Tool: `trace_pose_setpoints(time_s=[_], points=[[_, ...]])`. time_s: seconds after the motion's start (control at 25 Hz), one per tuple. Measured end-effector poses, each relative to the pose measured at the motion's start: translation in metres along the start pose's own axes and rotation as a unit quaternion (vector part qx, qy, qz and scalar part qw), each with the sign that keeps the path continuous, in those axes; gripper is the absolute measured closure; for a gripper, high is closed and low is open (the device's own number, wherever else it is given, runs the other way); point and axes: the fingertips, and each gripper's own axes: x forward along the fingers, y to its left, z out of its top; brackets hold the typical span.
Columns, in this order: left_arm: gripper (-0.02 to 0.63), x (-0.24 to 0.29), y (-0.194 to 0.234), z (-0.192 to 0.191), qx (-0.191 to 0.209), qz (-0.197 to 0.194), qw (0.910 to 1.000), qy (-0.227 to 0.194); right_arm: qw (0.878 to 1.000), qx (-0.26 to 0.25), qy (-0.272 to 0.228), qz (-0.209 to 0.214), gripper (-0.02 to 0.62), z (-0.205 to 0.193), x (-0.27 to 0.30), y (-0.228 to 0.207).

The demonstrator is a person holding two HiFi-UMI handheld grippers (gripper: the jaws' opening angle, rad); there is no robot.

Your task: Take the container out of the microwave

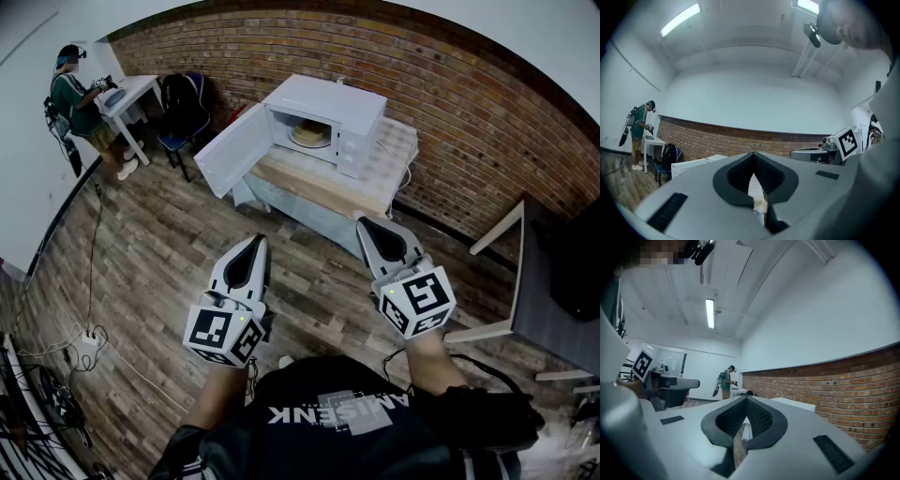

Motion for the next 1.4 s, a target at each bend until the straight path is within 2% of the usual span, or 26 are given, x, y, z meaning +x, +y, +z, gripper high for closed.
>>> trace_pose_setpoints(time_s=[0.2,0.6,0.8,1.04,1.24,1.4], points=[[0.595,-0.009,0.005,0.005,0.004,-0.007,1.0000,0.001,1.000,-0.002,0.003,0.007,0.555,0.004,0.002,0.014],[0.595,-0.026,0.019,0.002,0.003,0.011,0.9999,0.005,1.000,-0.010,0.002,0.011,0.555,0.009,0.007,0.035],[0.595,-0.030,0.029,-0.002,0.001,0.000,0.9999,0.012,1.000,0.003,0.004,0.015,0.555,0.006,0.019,0.045],[0.595,-0.038,0.064,-0.002,-0.015,0.017,0.9997,-0.008,1.000,0.009,0.015,0.014,0.555,-0.004,0.043,0.059],[0.595,-0.036,0.083,-0.009,-0.010,-0.014,0.9998,0.007,1.000,0.014,0.026,0.003,0.555,-0.010,0.064,0.073],[0.595,-0.032,0.107,-0.012,-0.025,-0.023,0.9994,0.009,1.000,0.004,0.030,-0.006,0.555,-0.008,0.081,0.081]])
